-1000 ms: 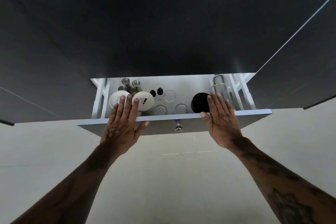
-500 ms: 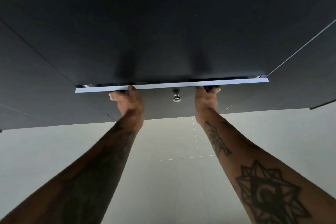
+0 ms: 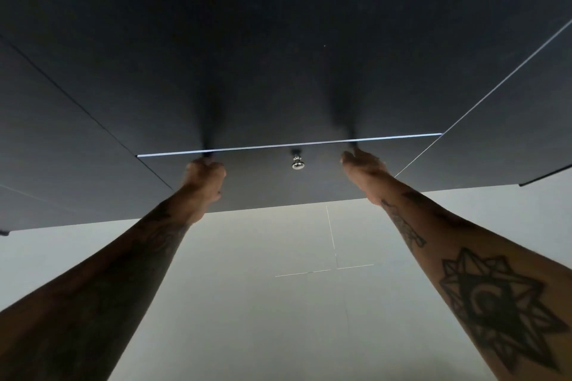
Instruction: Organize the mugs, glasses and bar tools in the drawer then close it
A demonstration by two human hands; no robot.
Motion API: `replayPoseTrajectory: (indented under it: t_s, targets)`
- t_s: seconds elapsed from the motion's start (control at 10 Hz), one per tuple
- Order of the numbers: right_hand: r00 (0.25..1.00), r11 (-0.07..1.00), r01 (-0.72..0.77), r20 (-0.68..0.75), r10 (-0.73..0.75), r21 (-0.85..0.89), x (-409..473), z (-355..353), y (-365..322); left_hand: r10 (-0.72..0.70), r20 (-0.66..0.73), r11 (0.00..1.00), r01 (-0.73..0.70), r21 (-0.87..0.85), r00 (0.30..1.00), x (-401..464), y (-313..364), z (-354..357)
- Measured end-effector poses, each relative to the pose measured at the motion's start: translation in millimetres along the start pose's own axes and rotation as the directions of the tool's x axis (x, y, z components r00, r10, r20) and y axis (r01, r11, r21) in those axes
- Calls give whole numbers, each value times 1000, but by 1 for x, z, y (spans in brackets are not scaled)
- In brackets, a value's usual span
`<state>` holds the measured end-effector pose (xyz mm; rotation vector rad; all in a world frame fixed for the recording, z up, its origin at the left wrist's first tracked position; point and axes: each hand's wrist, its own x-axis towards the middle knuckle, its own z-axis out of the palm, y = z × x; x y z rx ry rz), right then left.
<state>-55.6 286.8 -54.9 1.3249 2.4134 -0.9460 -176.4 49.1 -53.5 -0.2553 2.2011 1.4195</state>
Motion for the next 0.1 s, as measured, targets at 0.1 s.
replayPoseTrajectory:
  t_s: [0.1]
  targets:
    - [974, 965, 165, -119, -192, -203, -33, -35, 5, 213, 107, 880, -238, 410, 971, -31, 7, -20]
